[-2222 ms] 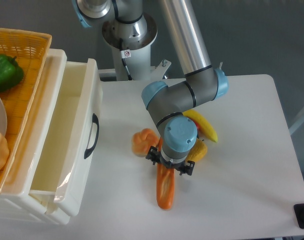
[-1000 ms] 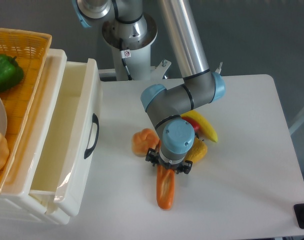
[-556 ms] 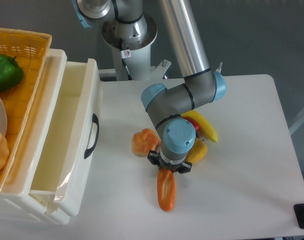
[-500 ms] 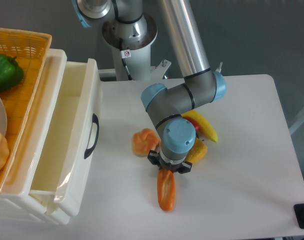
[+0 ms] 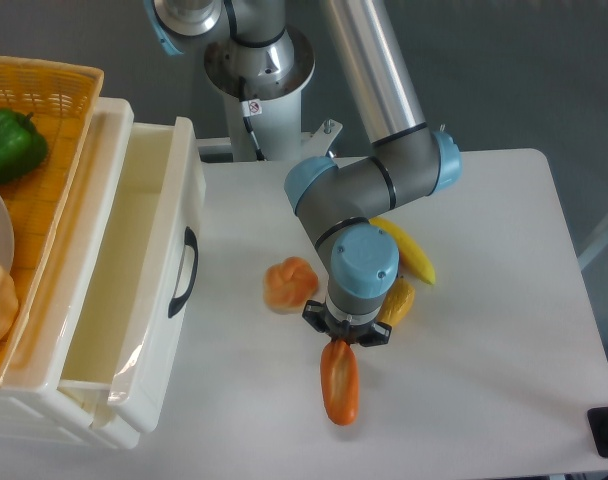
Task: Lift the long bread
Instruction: 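Lift the gripped baguette up off the table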
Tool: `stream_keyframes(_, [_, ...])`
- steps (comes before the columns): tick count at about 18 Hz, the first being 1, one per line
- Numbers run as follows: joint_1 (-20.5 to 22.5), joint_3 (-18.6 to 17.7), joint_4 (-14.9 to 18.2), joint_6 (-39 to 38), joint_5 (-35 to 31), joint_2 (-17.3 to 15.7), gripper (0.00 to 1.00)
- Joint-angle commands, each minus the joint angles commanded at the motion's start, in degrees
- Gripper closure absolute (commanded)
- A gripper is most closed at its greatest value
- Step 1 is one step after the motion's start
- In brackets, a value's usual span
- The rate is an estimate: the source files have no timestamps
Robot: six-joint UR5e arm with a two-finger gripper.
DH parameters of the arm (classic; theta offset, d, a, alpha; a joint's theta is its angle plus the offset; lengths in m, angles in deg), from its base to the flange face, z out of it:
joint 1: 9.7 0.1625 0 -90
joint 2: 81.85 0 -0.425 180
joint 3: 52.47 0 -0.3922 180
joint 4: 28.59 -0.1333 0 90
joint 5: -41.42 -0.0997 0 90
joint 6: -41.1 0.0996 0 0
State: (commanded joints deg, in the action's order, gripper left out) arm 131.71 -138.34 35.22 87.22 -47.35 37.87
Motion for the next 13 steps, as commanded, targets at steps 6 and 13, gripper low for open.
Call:
stream_keyframes(6, [-0.70, 0.62, 0.79, 4.84, 0.35, -3.87, 1.00])
stream_keyframes(13, [-1.23, 0.62, 4.92, 12.39, -0.17, -8.35, 1.00])
